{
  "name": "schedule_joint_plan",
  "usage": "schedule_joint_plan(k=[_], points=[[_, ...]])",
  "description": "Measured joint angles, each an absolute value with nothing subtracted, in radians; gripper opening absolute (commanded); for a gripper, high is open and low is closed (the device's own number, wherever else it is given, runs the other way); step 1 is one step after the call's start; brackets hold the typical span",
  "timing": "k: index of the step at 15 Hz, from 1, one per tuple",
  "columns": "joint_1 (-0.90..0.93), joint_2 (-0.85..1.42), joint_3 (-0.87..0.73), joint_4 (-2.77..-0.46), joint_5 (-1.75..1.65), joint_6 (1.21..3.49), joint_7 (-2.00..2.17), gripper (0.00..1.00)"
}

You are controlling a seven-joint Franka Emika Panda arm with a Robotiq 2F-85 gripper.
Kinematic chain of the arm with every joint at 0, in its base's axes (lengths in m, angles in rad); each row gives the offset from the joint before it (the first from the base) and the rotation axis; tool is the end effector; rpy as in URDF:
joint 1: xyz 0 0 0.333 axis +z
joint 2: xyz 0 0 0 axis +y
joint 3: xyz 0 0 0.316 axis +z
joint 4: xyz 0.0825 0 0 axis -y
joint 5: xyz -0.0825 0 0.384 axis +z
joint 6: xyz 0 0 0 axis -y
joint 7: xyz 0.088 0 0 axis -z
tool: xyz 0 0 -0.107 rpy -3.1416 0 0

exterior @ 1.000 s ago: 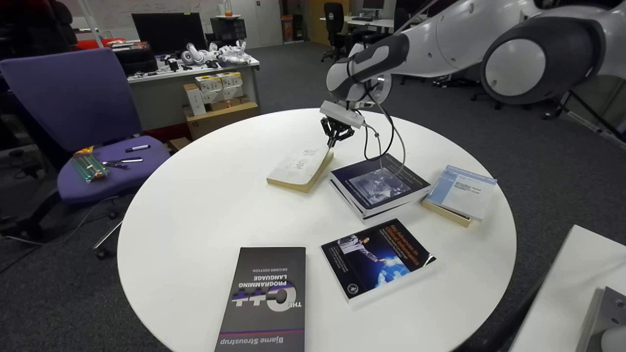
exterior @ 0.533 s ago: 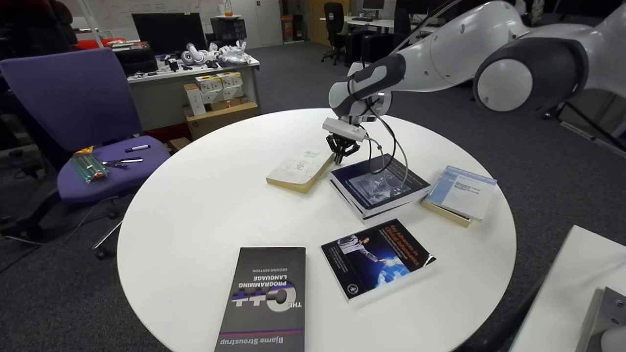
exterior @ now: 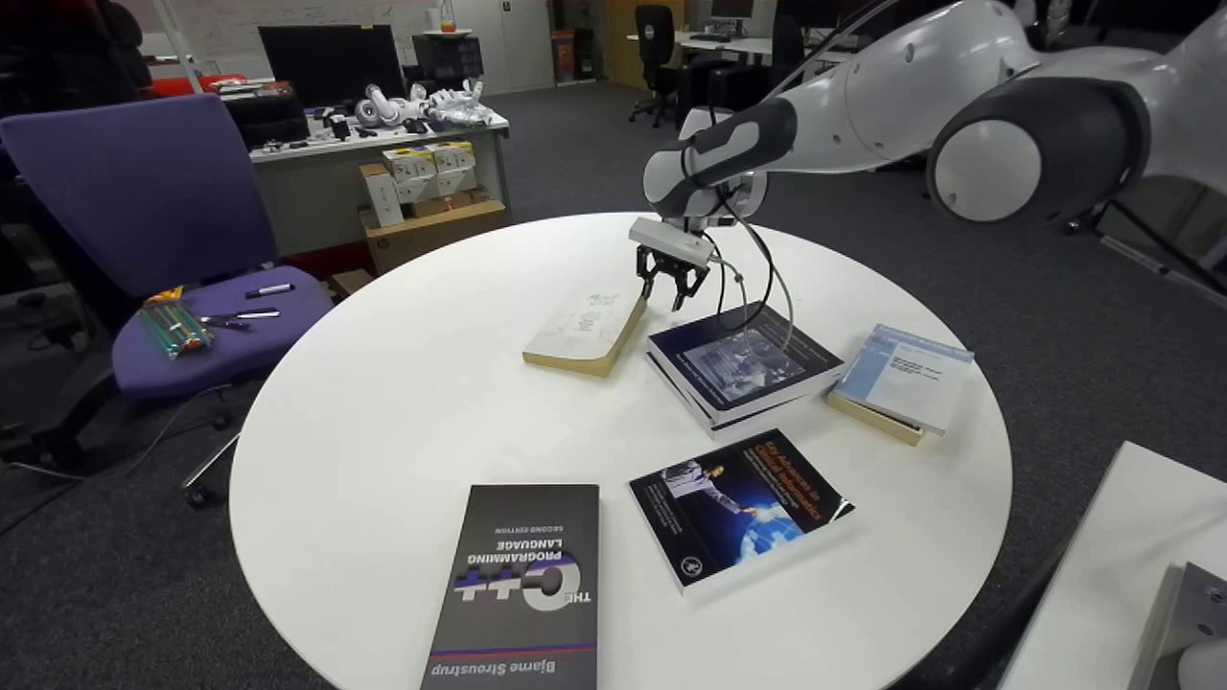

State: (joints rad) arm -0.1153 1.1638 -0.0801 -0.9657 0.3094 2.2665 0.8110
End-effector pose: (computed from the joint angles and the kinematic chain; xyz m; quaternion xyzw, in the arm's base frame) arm 0.7855 -0.1216 0.1566 -0.8378 0.5340 -0.0387 0.1069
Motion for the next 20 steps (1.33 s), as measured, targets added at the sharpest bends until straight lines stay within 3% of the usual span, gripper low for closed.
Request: schedule_joint_plan(k=[2,20], points=[[-0.115,1.164,-0.081,-0.956,0.307,2.270,0.828,1.00],[-0.114,1.170,-0.082,-0.941,0.303,2.379,0.854,1.00]])
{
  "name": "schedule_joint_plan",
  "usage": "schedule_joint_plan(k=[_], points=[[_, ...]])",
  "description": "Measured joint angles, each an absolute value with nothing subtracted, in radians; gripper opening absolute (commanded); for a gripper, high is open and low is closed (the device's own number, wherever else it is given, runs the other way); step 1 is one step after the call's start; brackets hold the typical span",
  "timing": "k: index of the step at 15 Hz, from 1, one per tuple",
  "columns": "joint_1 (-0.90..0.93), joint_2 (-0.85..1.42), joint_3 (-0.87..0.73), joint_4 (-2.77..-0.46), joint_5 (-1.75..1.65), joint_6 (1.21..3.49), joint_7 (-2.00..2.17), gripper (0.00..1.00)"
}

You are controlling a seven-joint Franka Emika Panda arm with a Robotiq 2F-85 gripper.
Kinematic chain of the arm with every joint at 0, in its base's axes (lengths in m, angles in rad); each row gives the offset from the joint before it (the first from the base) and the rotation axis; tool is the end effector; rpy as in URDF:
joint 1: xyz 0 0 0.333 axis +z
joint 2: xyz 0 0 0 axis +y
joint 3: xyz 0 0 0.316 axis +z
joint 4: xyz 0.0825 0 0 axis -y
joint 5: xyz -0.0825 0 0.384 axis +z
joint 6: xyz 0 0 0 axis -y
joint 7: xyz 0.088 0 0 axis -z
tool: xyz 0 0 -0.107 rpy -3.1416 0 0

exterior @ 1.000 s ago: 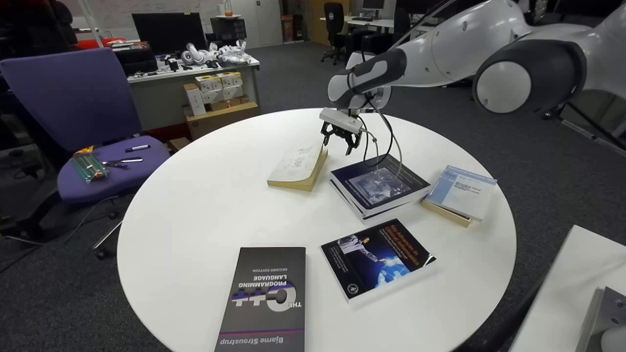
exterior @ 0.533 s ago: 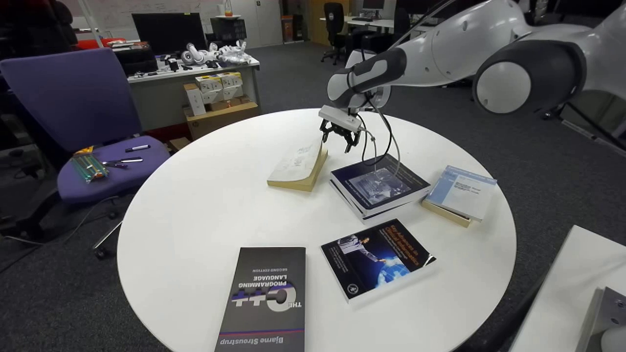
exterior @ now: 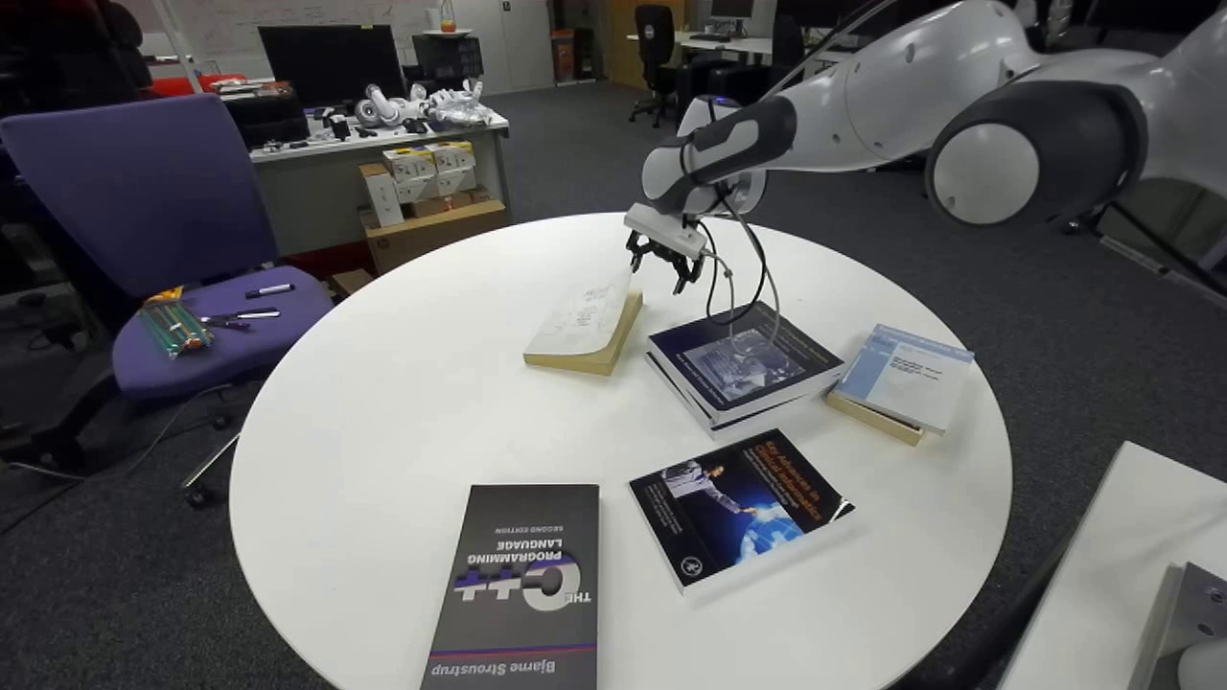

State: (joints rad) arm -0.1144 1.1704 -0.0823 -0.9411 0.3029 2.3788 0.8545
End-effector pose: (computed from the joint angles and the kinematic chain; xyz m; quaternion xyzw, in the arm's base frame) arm 0.7985 -0.1269 0.1749 -0.8201 0.5501 -0.0994 0.1228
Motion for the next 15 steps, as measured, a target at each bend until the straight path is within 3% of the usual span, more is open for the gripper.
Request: schedule_joint_plan(k=[15], points=[[-0.125,1.170,-0.068,-0.949,0.307,2.407,0.796,1.00]])
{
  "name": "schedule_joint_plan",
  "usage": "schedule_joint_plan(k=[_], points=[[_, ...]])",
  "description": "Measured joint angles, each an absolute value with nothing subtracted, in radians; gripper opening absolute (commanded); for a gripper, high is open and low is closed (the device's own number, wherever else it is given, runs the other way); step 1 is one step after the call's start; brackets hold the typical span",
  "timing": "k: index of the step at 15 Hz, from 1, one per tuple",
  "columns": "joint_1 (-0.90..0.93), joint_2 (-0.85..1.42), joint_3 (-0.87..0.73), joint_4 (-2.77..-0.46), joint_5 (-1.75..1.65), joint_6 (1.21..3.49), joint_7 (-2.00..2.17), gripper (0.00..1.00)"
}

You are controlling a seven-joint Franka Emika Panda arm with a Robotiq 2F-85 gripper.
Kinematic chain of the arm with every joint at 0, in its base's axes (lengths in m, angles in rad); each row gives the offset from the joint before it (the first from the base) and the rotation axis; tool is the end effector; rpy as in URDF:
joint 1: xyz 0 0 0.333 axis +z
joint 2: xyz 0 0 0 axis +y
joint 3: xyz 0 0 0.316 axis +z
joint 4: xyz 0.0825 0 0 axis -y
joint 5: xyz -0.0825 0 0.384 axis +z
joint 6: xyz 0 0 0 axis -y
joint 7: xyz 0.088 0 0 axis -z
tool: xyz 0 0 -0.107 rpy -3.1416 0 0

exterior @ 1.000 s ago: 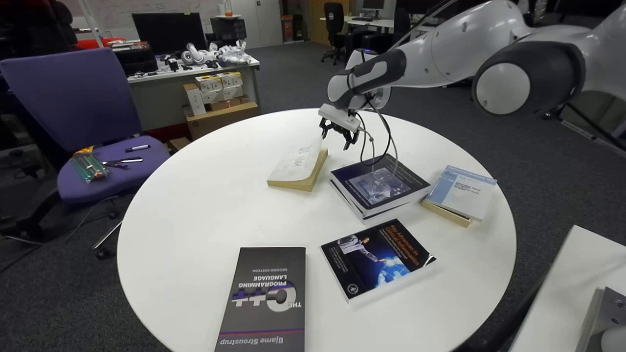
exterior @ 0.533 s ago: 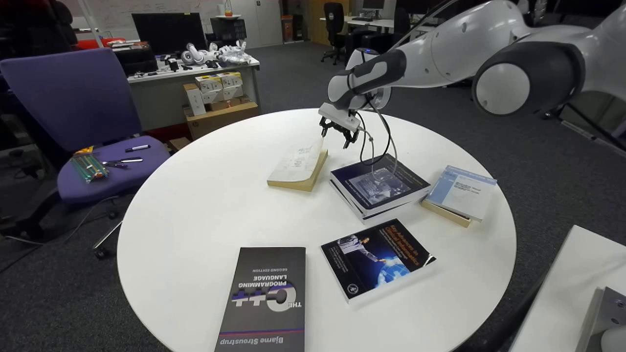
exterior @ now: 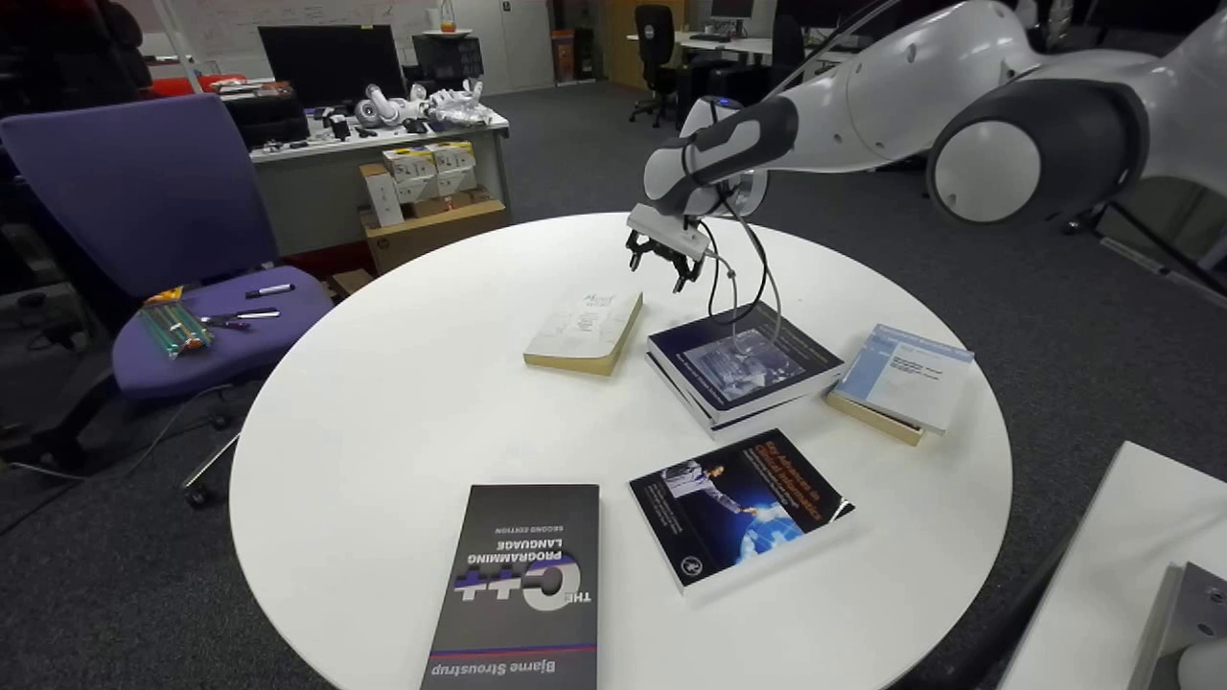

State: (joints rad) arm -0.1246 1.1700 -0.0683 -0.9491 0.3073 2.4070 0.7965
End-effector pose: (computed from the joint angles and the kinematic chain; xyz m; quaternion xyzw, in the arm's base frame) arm 0.7985 -0.1299 0.1741 -0.8305 0.5306 -0.1101 0.1286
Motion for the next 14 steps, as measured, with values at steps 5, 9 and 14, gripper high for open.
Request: schedule_joint_plan(k=[5,9,14], points=[[-0.145,1.186,0.001,-0.950,0.310,2.407,0.656,1.00],[-0.142,1.209,0.016,-0.945,0.310,2.407,0.609,1.00],[-0.136,1.231,0.015,-0.940,0.310,2.451,0.609,1.00]])
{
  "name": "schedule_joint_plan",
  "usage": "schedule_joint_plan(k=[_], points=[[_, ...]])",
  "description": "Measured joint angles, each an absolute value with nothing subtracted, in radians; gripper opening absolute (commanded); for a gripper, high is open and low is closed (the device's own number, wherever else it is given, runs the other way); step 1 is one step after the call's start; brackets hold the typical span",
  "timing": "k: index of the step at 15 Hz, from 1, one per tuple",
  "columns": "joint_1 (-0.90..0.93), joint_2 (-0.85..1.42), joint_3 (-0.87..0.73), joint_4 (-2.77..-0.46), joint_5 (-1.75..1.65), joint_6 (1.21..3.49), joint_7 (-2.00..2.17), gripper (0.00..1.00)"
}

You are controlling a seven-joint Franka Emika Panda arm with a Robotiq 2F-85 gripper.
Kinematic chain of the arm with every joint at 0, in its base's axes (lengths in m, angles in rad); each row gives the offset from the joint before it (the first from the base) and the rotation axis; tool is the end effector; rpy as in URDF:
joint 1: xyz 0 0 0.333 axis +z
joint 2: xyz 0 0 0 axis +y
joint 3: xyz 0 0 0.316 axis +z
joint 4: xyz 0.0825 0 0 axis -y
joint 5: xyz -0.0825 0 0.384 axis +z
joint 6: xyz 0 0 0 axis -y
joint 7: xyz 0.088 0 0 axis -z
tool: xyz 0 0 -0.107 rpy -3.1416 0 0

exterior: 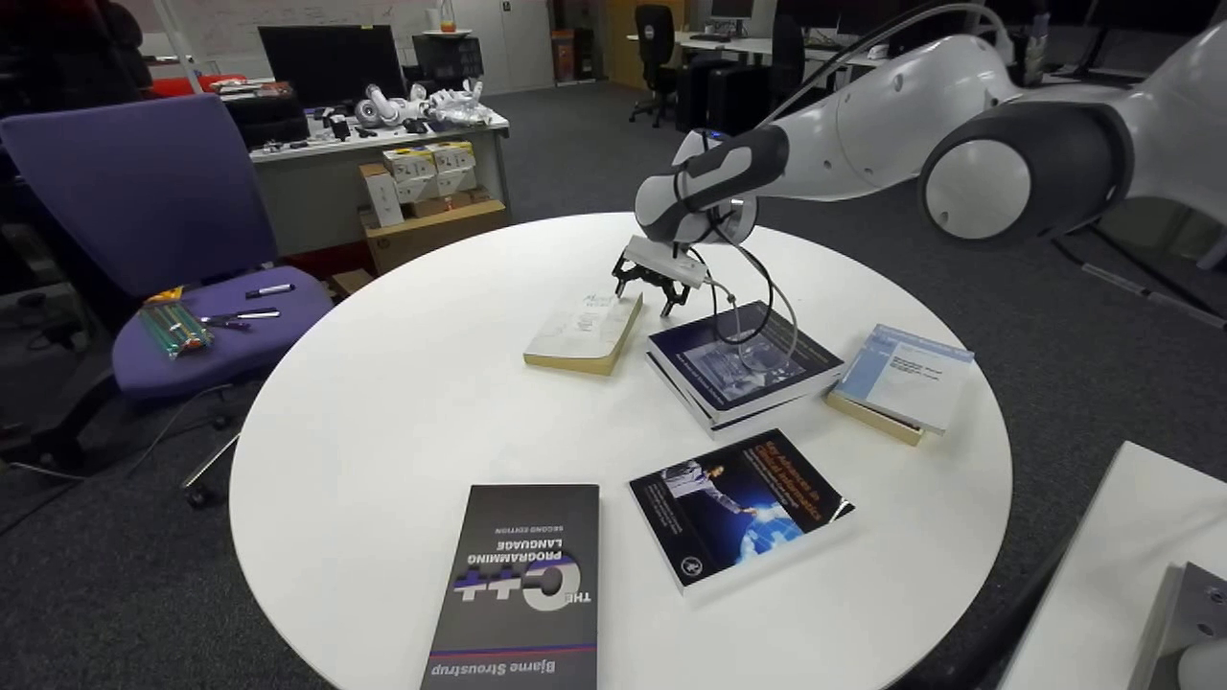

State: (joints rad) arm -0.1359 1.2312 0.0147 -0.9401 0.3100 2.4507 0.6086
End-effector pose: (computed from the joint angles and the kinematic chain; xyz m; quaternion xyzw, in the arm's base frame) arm 0.7965 -0.1020 0.1330 -0.8735 0.4513 -0.1044 0.1497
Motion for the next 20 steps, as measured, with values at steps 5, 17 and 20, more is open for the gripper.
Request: schedule_joint_plan(k=[5,17,20], points=[[-0.122,1.242,0.010,-0.938,0.310,2.520,0.609,0.74],[-0.117,1.243,0.004,-0.919,0.309,2.530,0.609,0.04],[-0.117,1.243,0.002,-0.916,0.309,2.530,0.610,0.04]])
